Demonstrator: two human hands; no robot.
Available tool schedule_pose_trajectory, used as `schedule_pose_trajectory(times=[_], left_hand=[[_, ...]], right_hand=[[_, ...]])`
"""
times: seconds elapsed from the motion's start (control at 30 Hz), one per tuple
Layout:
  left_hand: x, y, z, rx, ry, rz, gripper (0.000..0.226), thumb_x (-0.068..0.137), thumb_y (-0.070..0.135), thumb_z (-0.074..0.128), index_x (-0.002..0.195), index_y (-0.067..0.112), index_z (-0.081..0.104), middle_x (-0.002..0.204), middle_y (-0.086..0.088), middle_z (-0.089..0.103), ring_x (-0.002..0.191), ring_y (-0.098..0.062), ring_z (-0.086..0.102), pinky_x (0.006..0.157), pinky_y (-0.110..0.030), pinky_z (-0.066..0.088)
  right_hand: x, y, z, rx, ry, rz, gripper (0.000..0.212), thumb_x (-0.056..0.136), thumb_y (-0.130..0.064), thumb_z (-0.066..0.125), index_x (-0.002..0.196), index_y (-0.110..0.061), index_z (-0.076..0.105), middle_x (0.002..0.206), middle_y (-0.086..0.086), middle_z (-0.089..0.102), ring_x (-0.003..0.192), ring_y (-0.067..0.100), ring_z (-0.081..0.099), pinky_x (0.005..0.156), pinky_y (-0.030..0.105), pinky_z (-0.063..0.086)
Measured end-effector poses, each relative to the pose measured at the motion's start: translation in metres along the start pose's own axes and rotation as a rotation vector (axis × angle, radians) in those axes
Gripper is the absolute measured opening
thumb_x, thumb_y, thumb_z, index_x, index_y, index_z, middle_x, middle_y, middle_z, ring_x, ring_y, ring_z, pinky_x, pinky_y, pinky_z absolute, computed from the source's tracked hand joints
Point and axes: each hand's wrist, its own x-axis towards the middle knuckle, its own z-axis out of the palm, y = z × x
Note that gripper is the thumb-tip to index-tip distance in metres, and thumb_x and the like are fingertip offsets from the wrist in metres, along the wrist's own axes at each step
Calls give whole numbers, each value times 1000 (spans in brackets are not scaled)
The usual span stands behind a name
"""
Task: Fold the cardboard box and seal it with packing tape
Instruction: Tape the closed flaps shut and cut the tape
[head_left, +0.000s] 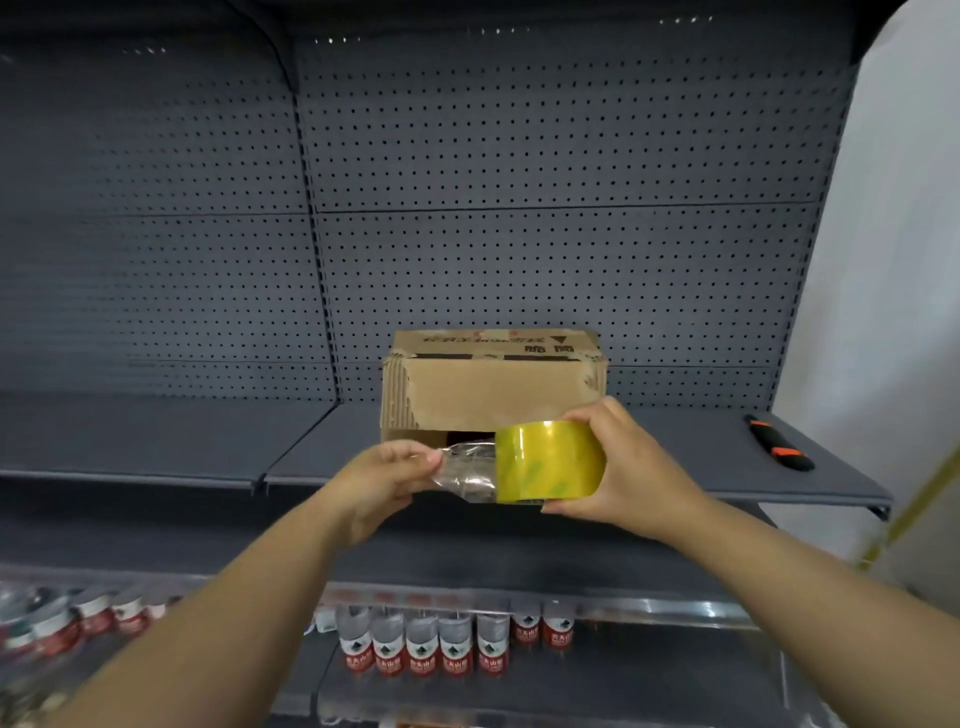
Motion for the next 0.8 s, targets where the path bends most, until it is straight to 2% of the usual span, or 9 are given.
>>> schedule_pose_trajectory(times=[0.17,0.23,0.3,0.47,0.63,0.73,0.8], left_hand=[[34,-24,-10,49,41,93,25,75,43,65,83,19,70,96,0,72,106,-22,58,110,-45,30],[50,-29,-13,35,43,123,19,84,34,62,84,16,68,86,4,72,97,-15,59,104,-39,32],[61,-33,-14,1,73,146,15,88,26,59,86,13,67,85,3,70,91,-12,59,99,-34,34],[90,-47,-21,-64,113,200,15,87,23,62,88,10,69,91,-2,70,96,-16,60,87,-27,39],[105,-53,-25,-116,183,236,8,86,21,63,83,16,68,90,2,71,91,-9,62,77,-17,41],[111,-57,-31,-115,200,244,7,86,21,64,83,17,69,93,2,71,93,-9,63,78,-18,42],[114,-59,-36,-102,215,248,8,85,21,65,86,15,70,95,-1,72,96,-13,64,85,-22,45]], right_hand=[[17,13,27,-42,6,33,83,57,-49,82,125,-25,42,113,-17,32,106,1,39,89,24,44],[27,17,36,-57,20,59,83,57,-50,82,125,-24,42,113,-17,33,106,2,40,88,25,45],[34,18,40,-76,33,69,84,57,-50,82,126,-23,43,114,-14,36,103,2,39,87,25,45],[55,21,55,-166,64,109,84,56,-55,79,125,-23,45,118,-7,44,105,7,46,81,32,50],[75,18,66,-244,64,108,85,57,-57,78,127,-24,43,117,-6,45,106,9,47,77,25,44],[84,16,73,-264,49,111,85,57,-56,78,128,-24,43,118,-6,44,108,10,47,77,23,38],[88,15,77,-270,45,119,85,58,-55,79,129,-24,43,119,-6,44,109,10,47,78,22,36]])
